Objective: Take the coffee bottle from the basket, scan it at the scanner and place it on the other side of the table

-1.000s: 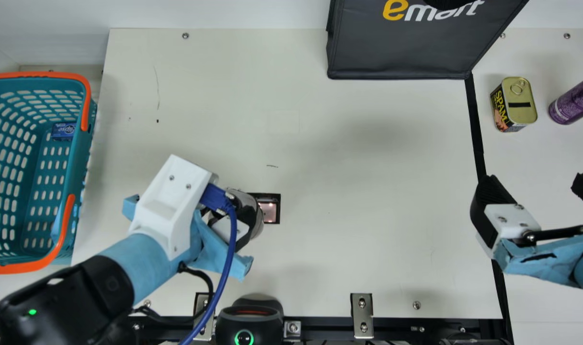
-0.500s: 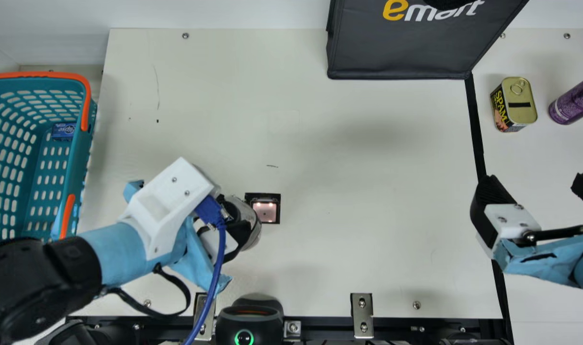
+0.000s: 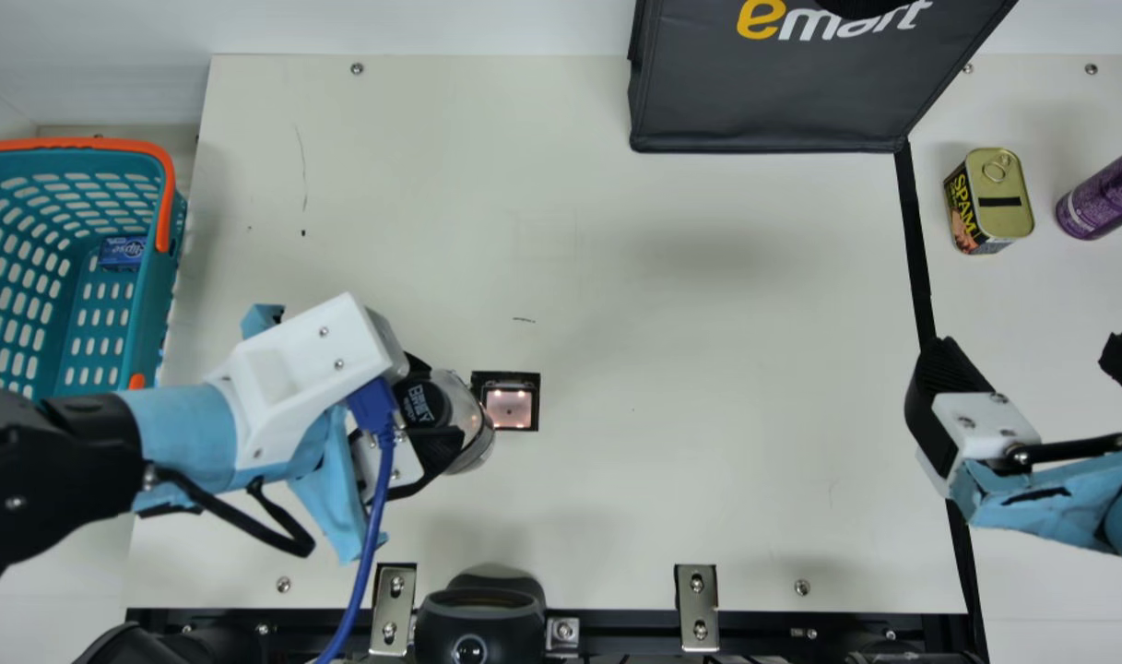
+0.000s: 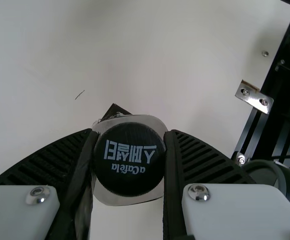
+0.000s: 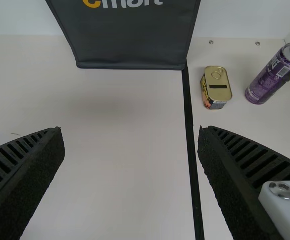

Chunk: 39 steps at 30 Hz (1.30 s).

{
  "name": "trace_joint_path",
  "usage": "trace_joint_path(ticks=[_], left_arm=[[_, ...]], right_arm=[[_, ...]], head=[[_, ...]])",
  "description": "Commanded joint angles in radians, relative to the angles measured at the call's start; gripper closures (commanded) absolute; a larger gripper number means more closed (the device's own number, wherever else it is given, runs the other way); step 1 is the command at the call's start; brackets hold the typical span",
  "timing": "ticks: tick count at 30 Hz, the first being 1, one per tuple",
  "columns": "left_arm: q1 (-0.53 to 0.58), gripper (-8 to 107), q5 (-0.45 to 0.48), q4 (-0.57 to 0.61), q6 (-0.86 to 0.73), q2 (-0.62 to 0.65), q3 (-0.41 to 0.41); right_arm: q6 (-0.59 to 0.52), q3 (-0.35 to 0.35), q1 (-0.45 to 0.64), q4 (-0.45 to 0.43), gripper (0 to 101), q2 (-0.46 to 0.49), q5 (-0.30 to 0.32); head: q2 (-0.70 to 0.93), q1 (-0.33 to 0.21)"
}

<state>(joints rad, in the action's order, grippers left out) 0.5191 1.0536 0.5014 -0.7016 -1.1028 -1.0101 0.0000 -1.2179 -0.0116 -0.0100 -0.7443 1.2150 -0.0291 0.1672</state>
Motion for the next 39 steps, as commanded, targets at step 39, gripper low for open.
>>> trace_joint_path(ticks=[39], left_arm=[[0.129,107,-0.16,0.121,-0.274,-0.264,-0.087]], right_arm=[[0.0,0.0,0.0,0.0,6,0.0,0.001]], head=[[0.002,-0.029]])
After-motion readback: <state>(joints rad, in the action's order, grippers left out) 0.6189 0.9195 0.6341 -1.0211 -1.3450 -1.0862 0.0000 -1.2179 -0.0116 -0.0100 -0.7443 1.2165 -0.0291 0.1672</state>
